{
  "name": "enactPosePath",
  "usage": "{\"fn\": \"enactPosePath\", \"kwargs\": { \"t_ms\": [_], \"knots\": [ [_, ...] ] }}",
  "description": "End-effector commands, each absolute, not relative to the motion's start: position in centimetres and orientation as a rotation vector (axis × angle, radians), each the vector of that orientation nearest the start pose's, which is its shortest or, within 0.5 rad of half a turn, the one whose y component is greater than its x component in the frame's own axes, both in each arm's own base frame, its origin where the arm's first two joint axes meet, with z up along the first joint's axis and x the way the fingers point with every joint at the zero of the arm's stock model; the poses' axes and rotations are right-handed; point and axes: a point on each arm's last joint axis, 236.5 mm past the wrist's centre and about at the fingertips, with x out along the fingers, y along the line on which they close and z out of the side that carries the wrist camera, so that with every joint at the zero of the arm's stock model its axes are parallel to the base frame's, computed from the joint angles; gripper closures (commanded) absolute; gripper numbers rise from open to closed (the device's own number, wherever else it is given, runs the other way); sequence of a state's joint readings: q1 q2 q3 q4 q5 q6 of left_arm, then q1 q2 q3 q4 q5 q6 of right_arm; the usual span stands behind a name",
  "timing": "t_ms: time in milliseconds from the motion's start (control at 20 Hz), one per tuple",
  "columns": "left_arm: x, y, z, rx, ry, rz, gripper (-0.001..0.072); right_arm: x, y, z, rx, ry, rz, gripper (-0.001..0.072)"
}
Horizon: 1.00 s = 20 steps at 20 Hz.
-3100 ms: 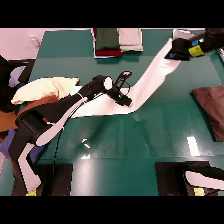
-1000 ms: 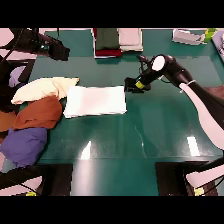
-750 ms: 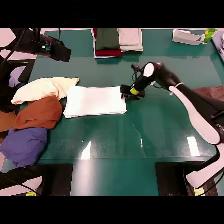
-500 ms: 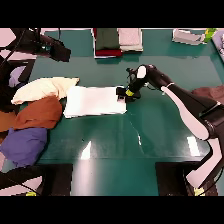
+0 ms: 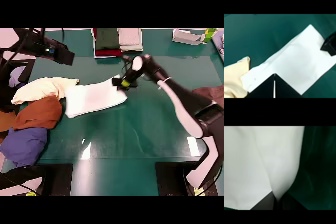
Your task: Fold the shirts.
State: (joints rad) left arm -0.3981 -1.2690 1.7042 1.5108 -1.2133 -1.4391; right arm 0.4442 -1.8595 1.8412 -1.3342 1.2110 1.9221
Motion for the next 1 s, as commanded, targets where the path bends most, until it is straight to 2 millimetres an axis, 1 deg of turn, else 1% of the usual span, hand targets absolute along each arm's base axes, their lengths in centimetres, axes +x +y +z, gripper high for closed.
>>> {"fn": "enactPosePath", "kwargs": {
  "t_ms": [0, 100, 150, 200, 300, 450, 550, 600, 650, 700, 750, 800, 850, 900, 950],
  "knots": [
    [39.9, -22.2, 22.7, 0.273, 0.73, -0.553, 0.068, 48.9, 18.1, 4.7, 0.109, 1.222, 0.131, 0.0693],
    [39.0, -23.7, 22.8, 0.286, 0.722, -0.59, 0.068, 49.3, 10.7, 8.1, 0.101, 1.174, 0.015, 0.0693],
    [38.7, -24.2, 22.8, 0.291, 0.722, -0.601, 0.068, 49.2, 6.5, 9.7, 0.119, 1.153, -0.053, 0.0693],
    [38.6, -24.4, 22.8, 0.292, 0.721, -0.607, 0.068, 48.9, 2.4, 11.2, 0.15, 1.131, -0.123, 0.0693],
    [38.5, -24.6, 22.8, 0.291, 0.72, -0.609, 0.068, 47.7, -5.2, 13.5, 0.227, 1.084, -0.25, 0.0693],
    [38.5, -24.6, 22.8, 0.284, 0.723, -0.607, 0.0679, 44.7, -15.5, 15.6, 0.35, 1.014, -0.448, 0.0693],
    [38.5, -24.6, 22.8, 0.279, 0.724, -0.607, 0.0679, 42.1, -21.0, 15.9, 0.422, 0.992, -0.562, 0.0693],
    [38.5, -24.6, 22.9, 0.261, 0.725, -0.6, 0.0679, 40.8, -23.3, 15.8, 0.45, 0.987, -0.611, 0.0693],
    [38.7, -24.7, 23.1, 0.243, 0.72, -0.594, 0.0679, 39.8, -25.0, 15.7, 0.468, 0.984, -0.646, 0.0693],
    [38.8, -24.8, 23.2, 0.228, 0.714, -0.589, 0.0679, 38.9, -26.5, 15.7, 0.486, 0.976, -0.68, 0.0693],
    [38.9, -24.9, 23.4, 0.226, 0.706, -0.589, 0.0679, 38.2, -27.6, 15.8, 0.499, 0.968, -0.704, 0.0693],
    [39.0, -24.9, 23.5, 0.223, 0.7, -0.589, 0.0679, 37.6, -28.5, 15.8, 0.51, 0.958, -0.724, 0.0693],
    [39.0, -24.9, 23.5, 0.223, 0.698, -0.589, 0.068, 37.3, -29.0, 15.9, 0.521, 0.951, -0.733, 0.0693],
    [39.0, -24.9, 23.5, 0.223, 0.7, -0.589, 0.0679, 37.2, -29.1, 16.2, 0.541, 0.937, -0.727, 0.0693],
    [39.0, -24.9, 23.5, 0.223, 0.699, -0.589, 0.0679, 37.5, -28.9, 16.8, 0.566, 0.906, -0.704, 0.0693]
  ]
}}
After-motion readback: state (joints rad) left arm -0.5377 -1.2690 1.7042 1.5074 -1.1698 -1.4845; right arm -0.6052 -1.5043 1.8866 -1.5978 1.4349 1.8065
